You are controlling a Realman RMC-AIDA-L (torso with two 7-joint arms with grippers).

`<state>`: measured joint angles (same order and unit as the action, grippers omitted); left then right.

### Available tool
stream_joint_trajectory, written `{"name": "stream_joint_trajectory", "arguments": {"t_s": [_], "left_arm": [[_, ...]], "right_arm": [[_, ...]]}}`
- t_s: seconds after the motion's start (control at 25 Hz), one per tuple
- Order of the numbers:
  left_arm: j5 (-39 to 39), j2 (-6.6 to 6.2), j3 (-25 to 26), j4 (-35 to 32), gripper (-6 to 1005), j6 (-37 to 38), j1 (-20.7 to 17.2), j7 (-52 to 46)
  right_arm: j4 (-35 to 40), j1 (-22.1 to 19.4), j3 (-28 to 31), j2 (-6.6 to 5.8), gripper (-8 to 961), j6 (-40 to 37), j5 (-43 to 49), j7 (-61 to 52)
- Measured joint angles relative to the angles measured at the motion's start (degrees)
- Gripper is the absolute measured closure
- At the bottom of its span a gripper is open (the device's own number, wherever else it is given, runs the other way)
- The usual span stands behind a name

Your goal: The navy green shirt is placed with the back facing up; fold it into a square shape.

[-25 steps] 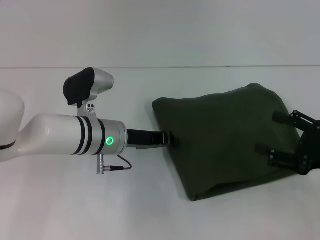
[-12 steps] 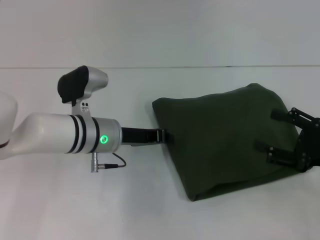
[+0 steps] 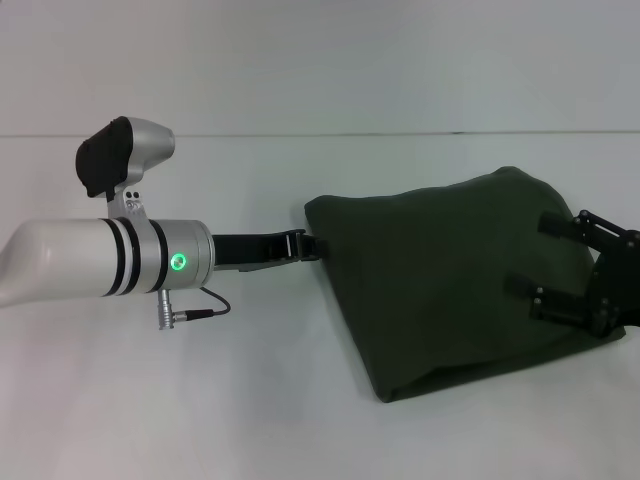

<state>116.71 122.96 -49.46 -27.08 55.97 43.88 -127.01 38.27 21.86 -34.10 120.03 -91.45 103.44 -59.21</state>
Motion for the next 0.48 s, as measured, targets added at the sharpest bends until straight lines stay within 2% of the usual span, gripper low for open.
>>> {"name": "stream_joint_trajectory", "arguments": {"t_s": [0.08,0.48], "left_arm": [[0.1,-0.06,0.2,0.1,997,0.2,0.1,0.3],[-0.2,1.15,0.1,0.9,520,-4.1,0.4,-0.3]], "right_arm": [[0.1,0.0,0.0,0.01,34,0.0,0.0,0.0],[0.0,0.1,-0.1,0.03,34,0.0,0.0,0.0]]}}
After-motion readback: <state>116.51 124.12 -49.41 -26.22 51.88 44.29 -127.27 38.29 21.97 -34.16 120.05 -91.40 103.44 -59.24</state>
